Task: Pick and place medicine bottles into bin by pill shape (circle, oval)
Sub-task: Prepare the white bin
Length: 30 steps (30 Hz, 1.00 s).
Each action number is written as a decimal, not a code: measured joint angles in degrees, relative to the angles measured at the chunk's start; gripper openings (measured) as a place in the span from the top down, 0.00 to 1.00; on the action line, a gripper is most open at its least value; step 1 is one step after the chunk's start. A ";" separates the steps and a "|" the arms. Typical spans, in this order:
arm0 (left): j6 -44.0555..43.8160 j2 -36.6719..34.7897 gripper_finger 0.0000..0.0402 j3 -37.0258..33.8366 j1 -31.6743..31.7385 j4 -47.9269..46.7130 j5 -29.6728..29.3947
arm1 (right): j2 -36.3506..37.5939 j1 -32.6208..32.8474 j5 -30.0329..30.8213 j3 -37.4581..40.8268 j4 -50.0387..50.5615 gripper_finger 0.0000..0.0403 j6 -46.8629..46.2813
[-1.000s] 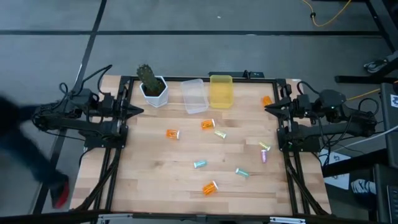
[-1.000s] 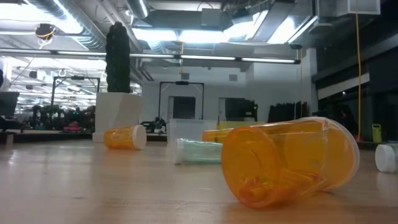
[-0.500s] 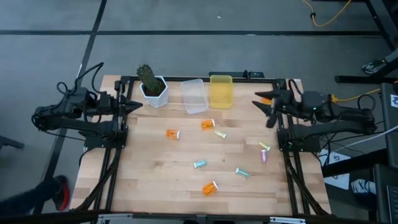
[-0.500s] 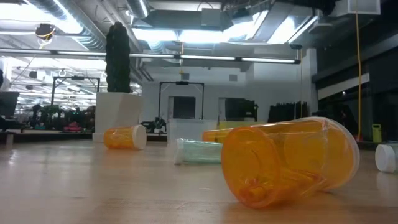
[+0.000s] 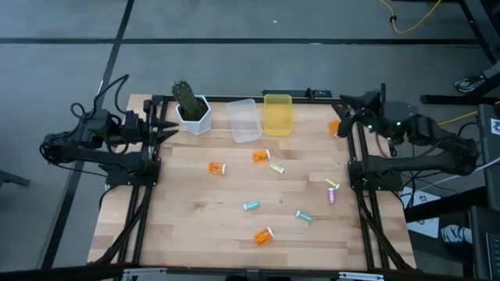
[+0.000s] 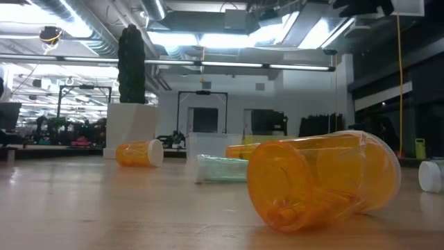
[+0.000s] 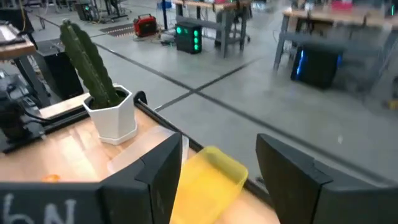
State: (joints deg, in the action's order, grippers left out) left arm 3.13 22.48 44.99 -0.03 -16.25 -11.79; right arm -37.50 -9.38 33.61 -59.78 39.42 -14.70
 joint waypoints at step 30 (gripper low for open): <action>-9.21 42.95 0.79 12.56 -6.66 0.43 -1.32 | -9.04 5.00 -32.21 19.72 -22.21 0.48 -19.47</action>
State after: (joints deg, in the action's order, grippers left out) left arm -6.08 65.43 57.55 -6.69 -15.82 -13.11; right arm -46.53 -4.38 1.39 -40.06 17.21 -34.17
